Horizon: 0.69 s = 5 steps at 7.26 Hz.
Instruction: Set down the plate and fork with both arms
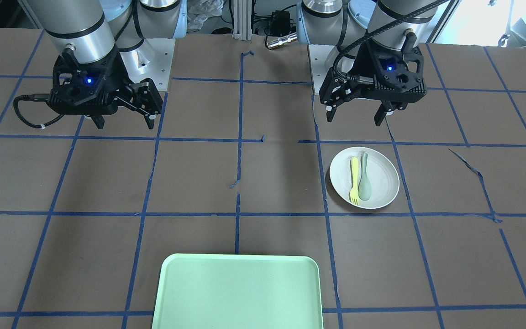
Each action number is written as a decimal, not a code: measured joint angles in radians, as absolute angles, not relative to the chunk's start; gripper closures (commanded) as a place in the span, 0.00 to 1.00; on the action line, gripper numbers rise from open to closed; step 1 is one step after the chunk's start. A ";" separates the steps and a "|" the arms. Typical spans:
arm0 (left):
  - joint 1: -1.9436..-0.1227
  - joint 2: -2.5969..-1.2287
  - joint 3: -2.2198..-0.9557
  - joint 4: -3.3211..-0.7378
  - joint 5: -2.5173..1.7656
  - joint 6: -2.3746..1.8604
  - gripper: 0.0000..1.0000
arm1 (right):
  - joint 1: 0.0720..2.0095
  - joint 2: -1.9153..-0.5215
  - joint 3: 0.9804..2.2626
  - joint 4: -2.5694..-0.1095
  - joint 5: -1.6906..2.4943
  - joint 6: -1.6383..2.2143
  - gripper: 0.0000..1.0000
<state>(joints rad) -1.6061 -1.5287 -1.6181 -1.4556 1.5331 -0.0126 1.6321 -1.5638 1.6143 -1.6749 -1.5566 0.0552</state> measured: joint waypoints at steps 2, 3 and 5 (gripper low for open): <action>-1.606 -1.530 -1.618 -1.456 1.533 -0.014 0.00 | 1.632 -1.558 1.613 -1.677 -1.556 0.056 0.00; -1.606 -1.530 -1.618 -1.455 1.533 -0.013 0.00 | 1.632 -1.554 1.615 -1.686 -1.555 0.056 0.00; -1.606 -1.530 -1.619 -1.456 1.545 -0.013 0.00 | 1.632 -1.549 1.619 -1.708 -1.553 0.056 0.00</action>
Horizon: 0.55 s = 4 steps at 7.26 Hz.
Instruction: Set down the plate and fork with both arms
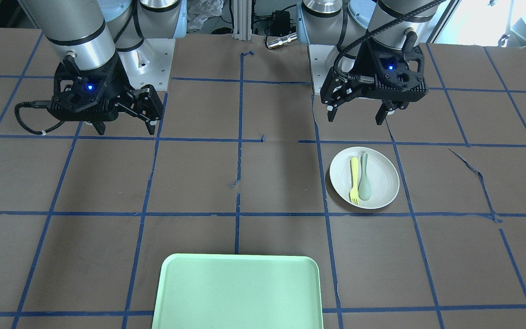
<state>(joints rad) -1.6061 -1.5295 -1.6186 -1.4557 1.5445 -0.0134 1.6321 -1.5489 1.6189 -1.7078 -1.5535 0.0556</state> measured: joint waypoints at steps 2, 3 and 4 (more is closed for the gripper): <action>-1.606 -1.531 -1.619 -1.457 1.550 -0.014 0.00 | 1.632 -1.548 1.620 -1.712 -1.555 0.055 0.00; -1.606 -1.533 -1.619 -1.457 1.551 -0.013 0.00 | 1.632 -1.547 1.619 -1.712 -1.553 0.055 0.00; -1.605 -1.532 -1.619 -1.457 1.552 -0.012 0.00 | 1.632 -1.547 1.618 -1.712 -1.551 0.055 0.00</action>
